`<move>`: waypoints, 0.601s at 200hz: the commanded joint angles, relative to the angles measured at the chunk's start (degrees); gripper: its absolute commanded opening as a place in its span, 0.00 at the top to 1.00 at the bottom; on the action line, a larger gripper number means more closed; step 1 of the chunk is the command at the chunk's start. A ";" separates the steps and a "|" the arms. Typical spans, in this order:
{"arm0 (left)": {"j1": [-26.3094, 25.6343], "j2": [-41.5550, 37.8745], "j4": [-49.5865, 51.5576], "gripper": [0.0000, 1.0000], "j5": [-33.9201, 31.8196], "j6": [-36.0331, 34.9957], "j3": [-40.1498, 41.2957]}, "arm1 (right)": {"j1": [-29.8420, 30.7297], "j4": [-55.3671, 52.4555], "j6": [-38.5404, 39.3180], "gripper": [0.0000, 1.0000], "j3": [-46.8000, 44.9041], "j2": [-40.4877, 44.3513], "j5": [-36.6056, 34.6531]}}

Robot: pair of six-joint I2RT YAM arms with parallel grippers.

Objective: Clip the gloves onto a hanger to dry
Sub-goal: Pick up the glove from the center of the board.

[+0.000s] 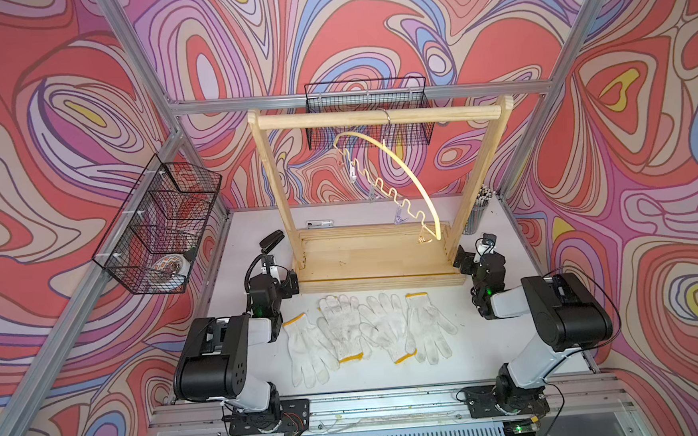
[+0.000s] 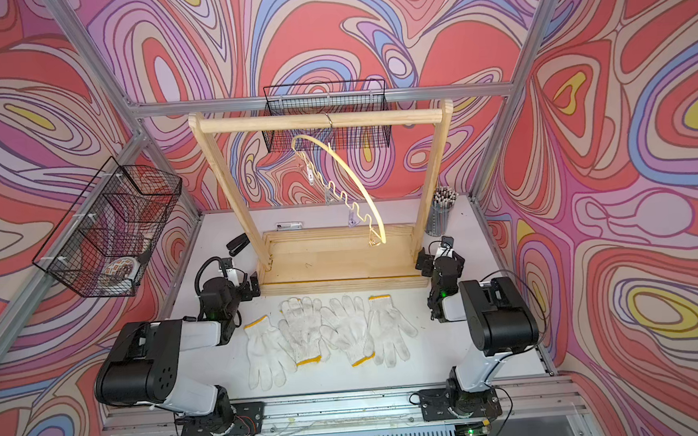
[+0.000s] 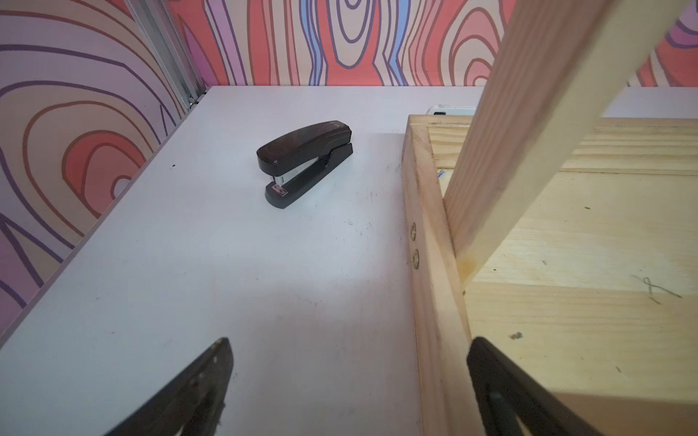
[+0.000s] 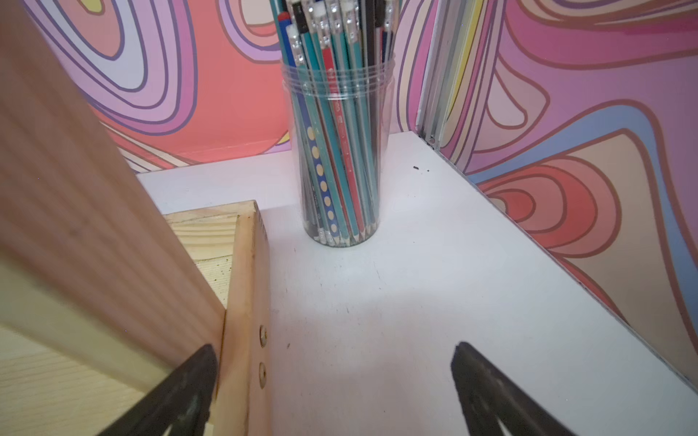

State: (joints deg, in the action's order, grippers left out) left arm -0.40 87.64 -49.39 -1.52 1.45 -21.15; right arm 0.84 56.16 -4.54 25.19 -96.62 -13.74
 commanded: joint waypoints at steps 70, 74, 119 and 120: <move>-0.04 0.65 -0.56 0.00 0.63 -1.09 -0.99 | 0.30 0.45 0.30 0.02 0.59 -1.03 -0.67; -0.04 0.66 -0.53 0.00 0.62 -1.08 -0.98 | 0.35 0.44 0.32 0.02 0.56 -1.03 -0.63; -0.04 0.65 -0.51 0.00 0.38 -0.94 -0.91 | 0.30 0.44 0.30 0.02 0.57 -1.03 -0.72; -0.04 0.63 -0.52 0.00 0.38 -0.93 -0.96 | 0.30 0.44 0.31 0.02 0.57 -1.03 -0.74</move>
State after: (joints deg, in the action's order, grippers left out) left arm -0.40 87.64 -49.39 -1.50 1.08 -21.15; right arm 0.84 56.16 -4.54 25.19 -96.62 -13.74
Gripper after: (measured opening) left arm 0.999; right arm 0.983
